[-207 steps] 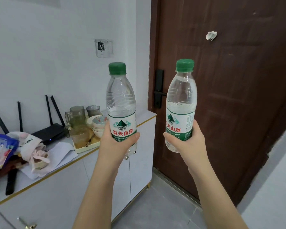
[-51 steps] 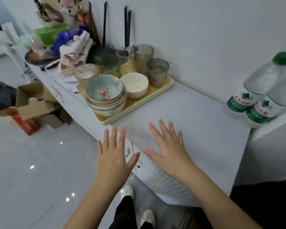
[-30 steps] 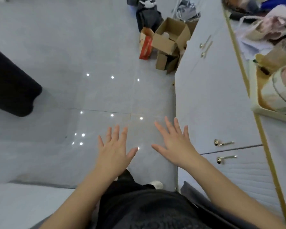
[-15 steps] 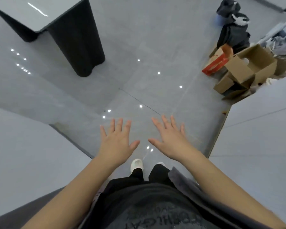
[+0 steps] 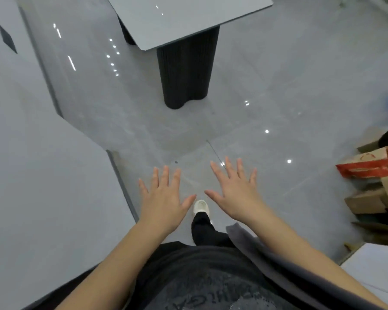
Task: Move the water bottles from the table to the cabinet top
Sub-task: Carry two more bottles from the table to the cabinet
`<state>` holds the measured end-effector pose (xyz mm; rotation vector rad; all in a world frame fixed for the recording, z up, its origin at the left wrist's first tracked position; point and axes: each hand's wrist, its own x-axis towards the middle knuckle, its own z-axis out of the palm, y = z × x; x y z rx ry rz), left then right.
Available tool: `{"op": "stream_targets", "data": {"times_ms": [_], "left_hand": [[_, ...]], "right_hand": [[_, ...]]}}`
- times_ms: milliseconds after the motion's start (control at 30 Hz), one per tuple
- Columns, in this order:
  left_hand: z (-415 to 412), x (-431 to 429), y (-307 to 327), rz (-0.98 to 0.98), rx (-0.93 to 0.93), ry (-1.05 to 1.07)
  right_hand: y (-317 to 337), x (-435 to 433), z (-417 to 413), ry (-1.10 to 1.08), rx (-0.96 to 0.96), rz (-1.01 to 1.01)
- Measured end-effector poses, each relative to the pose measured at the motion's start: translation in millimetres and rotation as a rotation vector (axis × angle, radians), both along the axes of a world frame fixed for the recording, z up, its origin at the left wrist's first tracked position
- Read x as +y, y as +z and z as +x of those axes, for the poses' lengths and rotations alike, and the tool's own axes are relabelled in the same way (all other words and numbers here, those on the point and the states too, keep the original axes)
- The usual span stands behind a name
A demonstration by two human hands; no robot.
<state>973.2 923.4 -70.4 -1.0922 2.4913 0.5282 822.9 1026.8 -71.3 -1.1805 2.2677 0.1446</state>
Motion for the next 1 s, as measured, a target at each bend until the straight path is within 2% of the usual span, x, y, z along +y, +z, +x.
{"op": "stream_targets", "data": {"times_ms": [267, 500, 700, 1000], "left_hand": [[-46, -54, 2, -0.027, -0.031, 0.208], [-73, -110, -3, -0.007, -0.019, 0.306], [-94, -195, -14, 0.002, -0.012, 0.261], [-120, -370, -9, -0.005, -0.063, 0.078]], "right_hand": [[3, -87, -70, 0.225, 0.041, 0.009], [0, -151, -94, 0.274, 0.01, 0.027], [-9, -231, -110, 0.232, 0.012, 0.022], [-4, -373, -120, 0.054, -0.014, 0.046]]}}
